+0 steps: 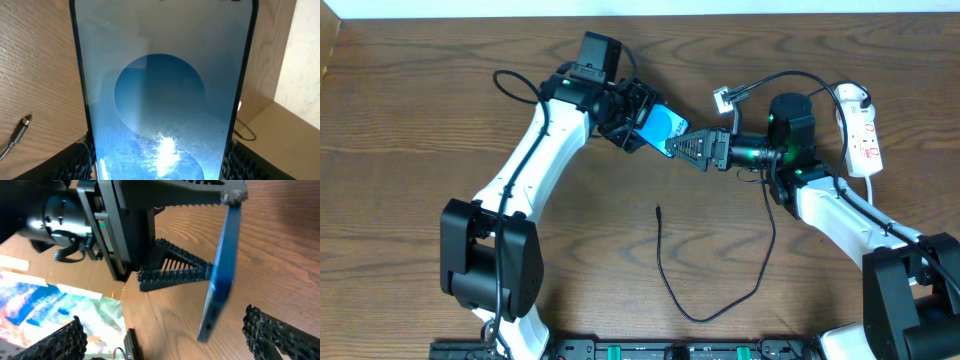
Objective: Plug charger to phone and switch on socket
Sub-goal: 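Swing the right gripper toward the phone held by the left gripper, then close the right gripper on the phone's edge beside the left gripper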
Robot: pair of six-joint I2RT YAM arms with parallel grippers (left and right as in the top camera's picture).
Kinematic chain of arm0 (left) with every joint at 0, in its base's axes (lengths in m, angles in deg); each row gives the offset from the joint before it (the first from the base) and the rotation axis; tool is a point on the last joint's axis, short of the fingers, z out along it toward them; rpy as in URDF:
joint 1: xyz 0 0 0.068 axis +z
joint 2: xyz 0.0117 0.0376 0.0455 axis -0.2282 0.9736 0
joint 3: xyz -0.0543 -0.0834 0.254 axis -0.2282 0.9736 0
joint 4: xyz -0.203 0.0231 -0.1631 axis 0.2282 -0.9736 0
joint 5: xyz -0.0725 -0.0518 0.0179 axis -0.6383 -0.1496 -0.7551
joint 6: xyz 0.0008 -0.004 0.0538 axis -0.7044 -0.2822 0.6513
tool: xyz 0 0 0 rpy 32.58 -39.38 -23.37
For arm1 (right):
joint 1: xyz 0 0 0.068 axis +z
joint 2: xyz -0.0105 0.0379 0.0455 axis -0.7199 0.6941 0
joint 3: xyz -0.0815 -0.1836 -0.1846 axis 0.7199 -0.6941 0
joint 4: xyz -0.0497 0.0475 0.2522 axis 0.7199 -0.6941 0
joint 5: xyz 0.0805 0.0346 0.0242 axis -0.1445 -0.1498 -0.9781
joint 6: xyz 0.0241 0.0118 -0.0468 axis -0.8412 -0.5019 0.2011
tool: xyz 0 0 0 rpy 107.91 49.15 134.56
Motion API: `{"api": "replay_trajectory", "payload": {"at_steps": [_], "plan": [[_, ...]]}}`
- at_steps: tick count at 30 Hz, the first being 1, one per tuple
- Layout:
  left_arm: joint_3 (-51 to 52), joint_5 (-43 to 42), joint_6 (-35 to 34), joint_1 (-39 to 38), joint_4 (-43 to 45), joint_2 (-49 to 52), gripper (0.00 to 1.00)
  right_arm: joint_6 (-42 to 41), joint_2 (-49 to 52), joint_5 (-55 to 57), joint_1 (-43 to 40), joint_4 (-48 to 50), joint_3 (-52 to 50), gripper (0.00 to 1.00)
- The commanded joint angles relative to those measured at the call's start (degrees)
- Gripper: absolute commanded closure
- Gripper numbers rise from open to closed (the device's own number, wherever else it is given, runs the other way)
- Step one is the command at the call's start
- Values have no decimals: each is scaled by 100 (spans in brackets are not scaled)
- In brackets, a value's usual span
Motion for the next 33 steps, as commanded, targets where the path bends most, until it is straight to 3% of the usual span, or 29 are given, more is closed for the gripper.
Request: {"api": "replay_trajectory", "payload": {"at_steps": [1, 8, 25, 30, 33], "plan": [[-92, 96, -109, -203, 7, -234, 93, 260, 66, 439, 116, -184, 63, 3], [-92, 96, -177, -313, -11, -234, 93, 354, 66, 966, 127, -656, 63, 6], [-92, 131, -1008, -693, -144, -234, 93, 369, 66, 1462, 278, -745, 63, 13], [-92, 289, -1008, -737, -146, -234, 93, 374, 66, 1530, 356, -745, 63, 20], [-92, 289, -1008, -737, -146, -234, 93, 372, 66, 1543, 356, -745, 63, 30]]}}
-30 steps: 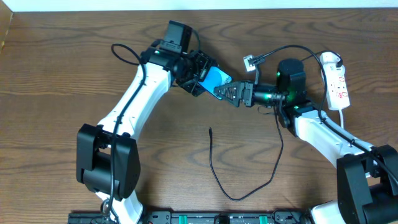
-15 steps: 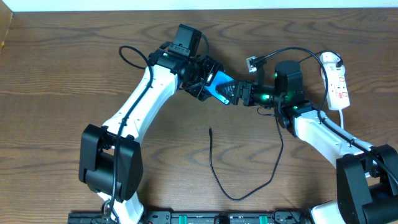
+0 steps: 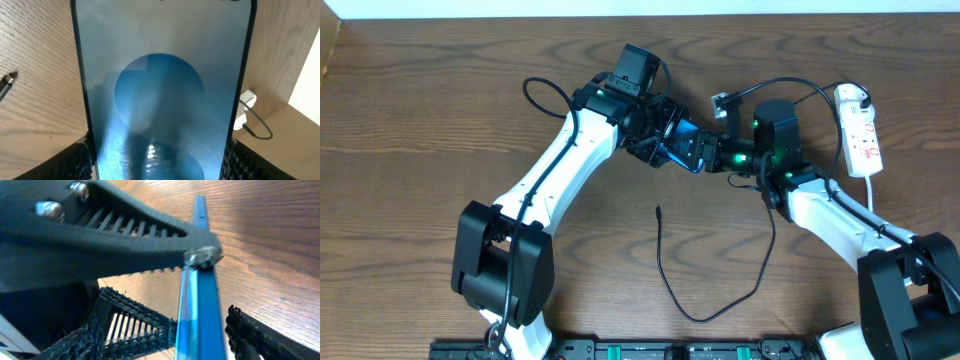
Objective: Plug charger to phone and switch on socket
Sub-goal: 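Close the right gripper on the phone's edge beside the left gripper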
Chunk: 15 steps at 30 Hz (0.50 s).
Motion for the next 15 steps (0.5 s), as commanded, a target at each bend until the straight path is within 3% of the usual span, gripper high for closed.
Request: {"api": "replay_trajectory", "payload": {"at_steps": [1, 11, 15], "plan": [[-92, -4, -96, -31, 11, -234, 93, 90, 57, 72, 59, -9, 63, 34], [-92, 0, -96, -28, 13, -234, 93, 105, 57, 70, 59, -33, 63, 77], [-92, 63, -96, -28, 13, -234, 93, 105, 57, 70, 59, -33, 63, 85]]}}
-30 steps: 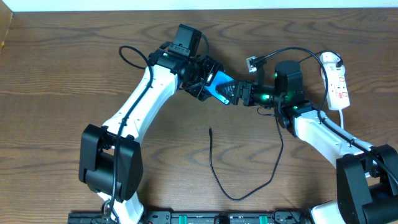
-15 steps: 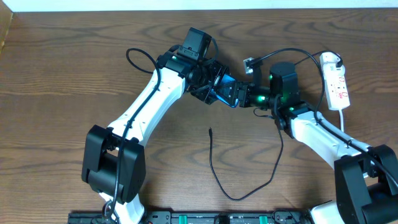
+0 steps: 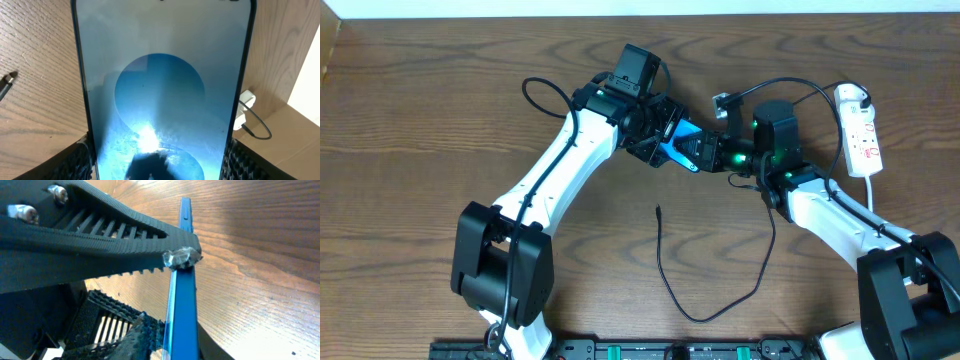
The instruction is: Plug charger to phone and switch on socket
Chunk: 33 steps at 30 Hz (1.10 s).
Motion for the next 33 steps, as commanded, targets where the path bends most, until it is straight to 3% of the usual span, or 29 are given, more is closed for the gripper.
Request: {"api": "replay_trajectory", "payload": {"at_steps": [1, 4, 8, 9, 12, 13, 23, 27, 33], "plan": [[-92, 42, -76, -24, 13, -214, 93, 57, 48, -125, 63, 33, 63, 89], [-92, 39, -74, -24, 13, -214, 93, 57, 48, -122, 63, 13, 63, 99], [-92, 39, -74, -24, 11, -214, 92, 57, 48, -125, 63, -7, 63, 99], [-92, 37, -74, -24, 11, -214, 83, 57, 48, -125, 63, -7, 63, 99], [-92, 39, -70, -20, 9, -214, 17, 59, 48, -125, 48, -4, 63, 99], [-92, 39, -61, -17, 9, -214, 6, 59, 48, -125, 33, -2, 63, 99], [-92, 39, 734, 55, 15, -494, 5, -96, 48, -131, -428, -7, 63, 99], [-92, 363, 1071, 63, 11, -887, 5, -1073, 48, -280, -817, 31, 63, 99], [-92, 1296, 1281, 63, -105, -1443, 5, -3270, 48, -1108, -1349, 546, 63, 99]]}}
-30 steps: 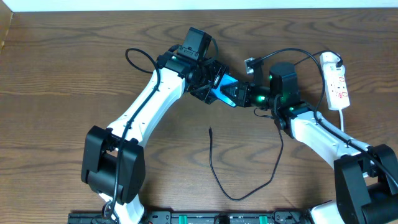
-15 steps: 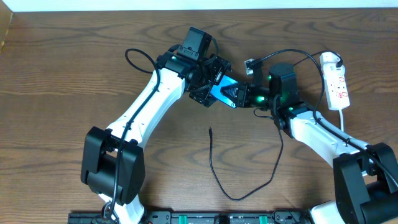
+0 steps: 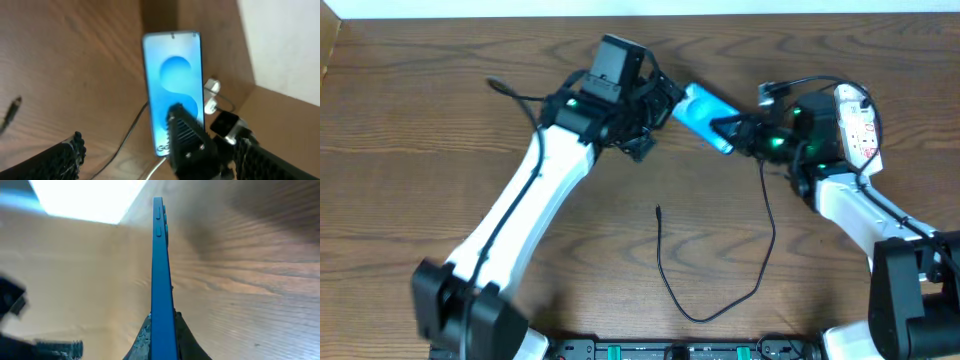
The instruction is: Plug charger to phone and switch on socket
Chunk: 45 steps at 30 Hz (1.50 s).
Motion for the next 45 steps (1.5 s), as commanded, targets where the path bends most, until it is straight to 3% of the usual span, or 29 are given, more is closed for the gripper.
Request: {"api": "replay_trajectory", "payload": {"at_steps": [1, 9, 14, 20, 45], "plan": [[-90, 640, 232, 26, -76, -219, 5, -1847, -7, -824, -181, 354, 74, 99], [-90, 656, -273, 24, -74, -289, 5, -4953, -7, -1388, -103, 1993, 74, 99], [-90, 656, -953, 26, -70, -291, 5, -6135, -7, -1368, 79, 3340, 74, 99], [-90, 656, -1462, 24, 74, -289, 5, -6168, -17, -1106, 192, 3842, 74, 98], [-90, 361, -1019, 24, 1185, -289, 2, -6168, -17, -1051, 295, 4087, 74, 98]]}}
